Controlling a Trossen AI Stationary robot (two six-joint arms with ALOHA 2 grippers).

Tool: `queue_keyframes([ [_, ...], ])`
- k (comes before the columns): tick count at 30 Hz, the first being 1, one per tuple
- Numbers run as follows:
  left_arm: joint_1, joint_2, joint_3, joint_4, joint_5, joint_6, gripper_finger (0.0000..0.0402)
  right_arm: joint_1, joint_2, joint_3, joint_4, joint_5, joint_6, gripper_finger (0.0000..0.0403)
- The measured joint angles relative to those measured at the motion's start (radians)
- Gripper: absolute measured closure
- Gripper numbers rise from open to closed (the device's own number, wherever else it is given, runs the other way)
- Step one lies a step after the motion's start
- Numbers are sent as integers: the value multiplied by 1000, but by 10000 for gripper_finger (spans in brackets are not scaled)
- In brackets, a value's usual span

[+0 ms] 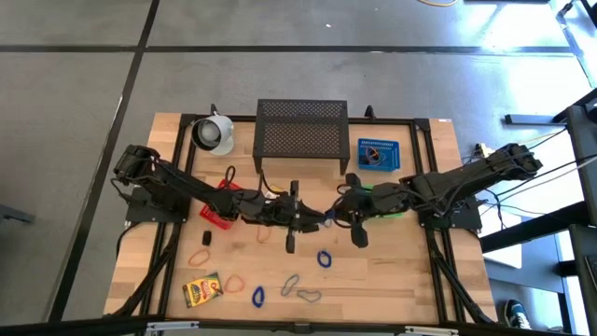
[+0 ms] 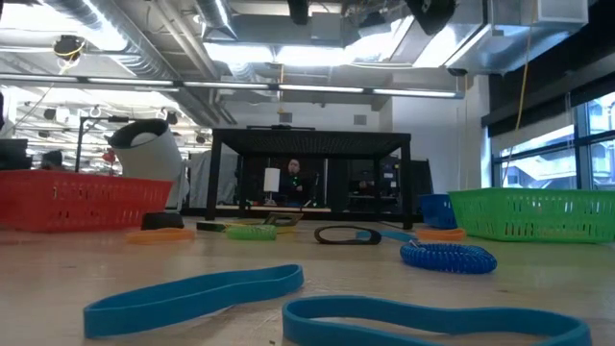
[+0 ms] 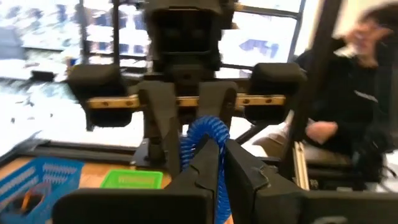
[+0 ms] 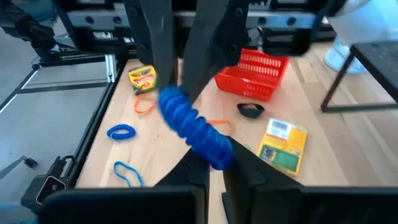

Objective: Pick & Place Office Desk Supplies
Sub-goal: Put the blue spring keychain into the green bin

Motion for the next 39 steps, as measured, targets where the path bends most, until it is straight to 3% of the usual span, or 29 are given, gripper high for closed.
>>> queue_keyframes([
  [5, 2, -1, 0, -17, -106, -105, 345, -6, -51, 0, -154, 83, 55, 381],
  [13, 2, -1, 0, -111, -273, -200, 256, -72, -125, 0, -659, 99, 301, 380],
  [19, 2, -1, 0, -191, -298, -300, 228, -129, -89, -7, -953, 72, 471, 380],
  [34, 0, -1, 0, -179, -299, -340, 231, -185, -52, -244, -819, -33, 548, 372],
  [39, -6, -1, 0, -189, -270, -379, 231, -185, -52, -262, -811, -33, 581, 334],
])
